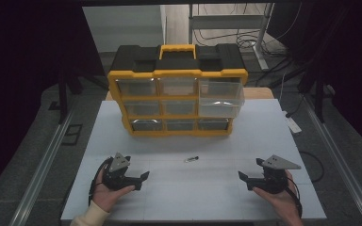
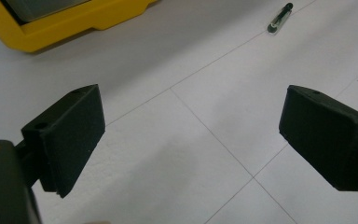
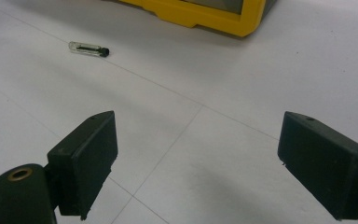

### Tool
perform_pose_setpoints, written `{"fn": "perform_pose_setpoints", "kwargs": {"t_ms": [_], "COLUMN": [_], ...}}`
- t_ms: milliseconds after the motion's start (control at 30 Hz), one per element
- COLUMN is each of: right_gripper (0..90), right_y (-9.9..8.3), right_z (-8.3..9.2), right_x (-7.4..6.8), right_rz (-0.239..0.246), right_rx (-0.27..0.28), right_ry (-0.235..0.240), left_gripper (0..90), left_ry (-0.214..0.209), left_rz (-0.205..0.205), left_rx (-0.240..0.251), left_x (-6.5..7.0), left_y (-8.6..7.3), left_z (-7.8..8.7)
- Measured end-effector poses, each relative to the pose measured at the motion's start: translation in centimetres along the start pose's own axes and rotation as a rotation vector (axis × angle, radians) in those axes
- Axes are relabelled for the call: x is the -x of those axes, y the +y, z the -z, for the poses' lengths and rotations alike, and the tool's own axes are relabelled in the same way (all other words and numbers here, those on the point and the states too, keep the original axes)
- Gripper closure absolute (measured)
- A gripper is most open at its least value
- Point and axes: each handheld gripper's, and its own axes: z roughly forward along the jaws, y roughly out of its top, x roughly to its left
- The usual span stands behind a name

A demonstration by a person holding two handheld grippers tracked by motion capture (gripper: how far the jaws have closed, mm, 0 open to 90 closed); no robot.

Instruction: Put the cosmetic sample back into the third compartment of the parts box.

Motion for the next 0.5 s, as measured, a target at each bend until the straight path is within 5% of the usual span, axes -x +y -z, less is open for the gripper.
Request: {"fn": "perform_pose_setpoints", "kwargs": {"t_ms": [500], "right_gripper": [13.9], "right_y": [0.75], "right_z": [-0.49], "right_x": [-0.3], "right_rz": [0.005], "right_rx": [-0.012], "right_ry": [-0.004], "left_gripper": [7.7], "left_ry": [-0.009], "left_rz": [-0.002], "left_rx": [-0.006], "left_x": [-0.2], "left_y": [0.17], "left_z": [-0.27]}}
